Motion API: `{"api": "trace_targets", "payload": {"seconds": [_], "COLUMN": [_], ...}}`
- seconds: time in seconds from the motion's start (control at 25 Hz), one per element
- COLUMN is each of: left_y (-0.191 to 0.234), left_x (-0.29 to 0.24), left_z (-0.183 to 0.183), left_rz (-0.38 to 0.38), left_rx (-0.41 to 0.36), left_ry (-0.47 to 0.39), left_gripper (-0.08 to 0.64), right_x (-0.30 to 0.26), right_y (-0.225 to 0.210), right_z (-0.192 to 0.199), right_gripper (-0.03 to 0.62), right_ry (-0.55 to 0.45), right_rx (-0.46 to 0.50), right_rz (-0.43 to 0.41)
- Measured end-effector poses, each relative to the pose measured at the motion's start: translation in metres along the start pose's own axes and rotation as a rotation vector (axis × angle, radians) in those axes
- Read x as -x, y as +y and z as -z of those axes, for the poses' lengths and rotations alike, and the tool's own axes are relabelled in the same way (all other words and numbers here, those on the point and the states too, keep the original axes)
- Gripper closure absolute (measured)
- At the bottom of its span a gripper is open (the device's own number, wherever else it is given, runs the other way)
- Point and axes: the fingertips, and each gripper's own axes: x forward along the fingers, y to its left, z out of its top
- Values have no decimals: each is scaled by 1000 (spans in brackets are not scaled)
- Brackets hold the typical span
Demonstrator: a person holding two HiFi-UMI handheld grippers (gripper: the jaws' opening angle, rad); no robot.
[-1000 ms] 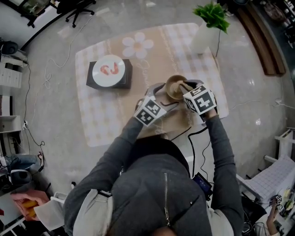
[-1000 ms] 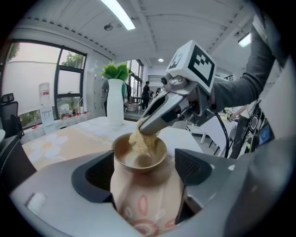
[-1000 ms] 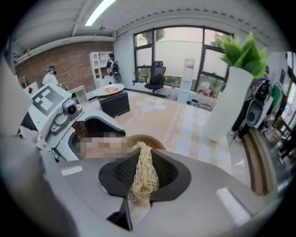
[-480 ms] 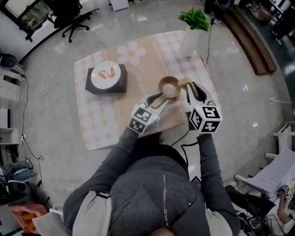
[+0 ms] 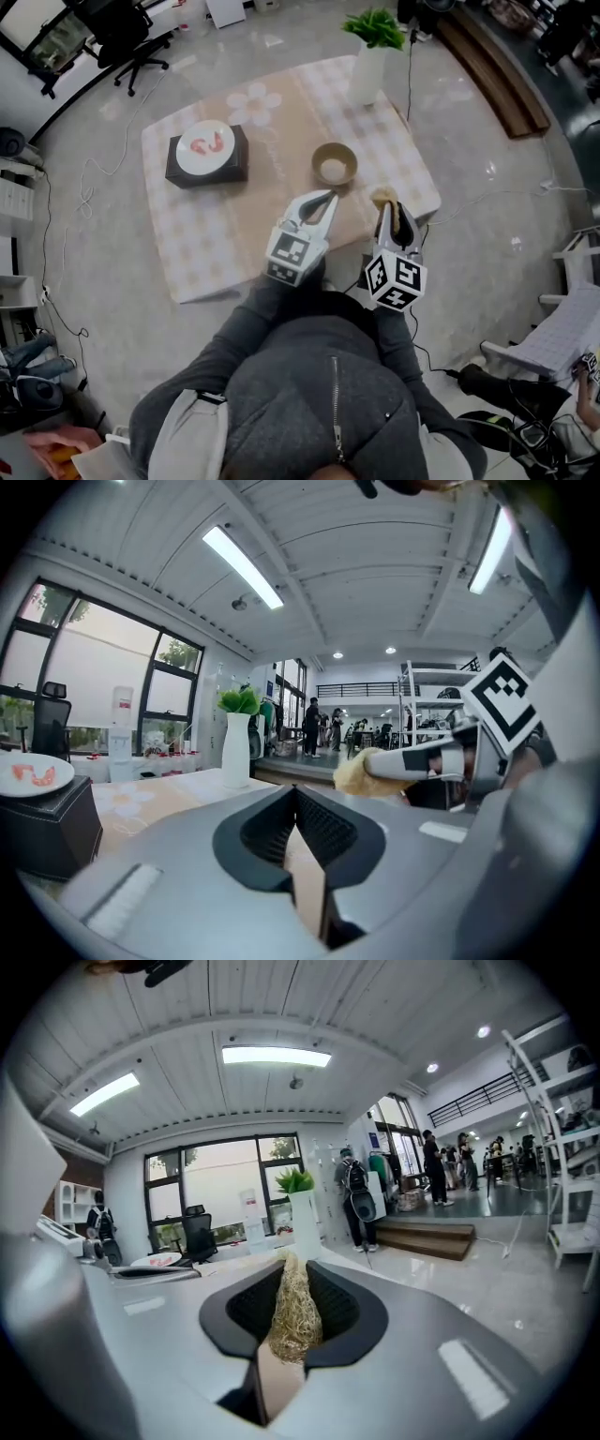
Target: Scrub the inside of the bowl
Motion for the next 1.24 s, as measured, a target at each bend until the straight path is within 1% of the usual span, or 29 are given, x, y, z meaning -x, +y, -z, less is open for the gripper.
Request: {"api": "trace_targets", "payload": {"seconds": [0.12,0.28,0.44,0.52,0.68,1.24], "left_y": [-13,-23,-27,-29,-33,-33], "left_x": [3,4,7,7,9,8], "left_z": [2,8,13,16,19,31], "left_rz": [6,2,-18,-18,-10,-26], "left_rx": [4,4,-3,-4,-13,-12], "left_ry": [-6,-3,1,8,23,60], "left_gripper": [549,549,549,549,549,549], "right_x": [10,17,22,23,25,27], "right_y": [-4,0,5,3,1,-3], "right_z": [10,15,22,23,23,31], "right_gripper": [529,531,531,531,531,531], "right_ry": [22,30,44,47,52,76], "right_rx": [5,21,29,23,-28,-28], "right_rz": [23,4,-15,-14,-12,-27]}}
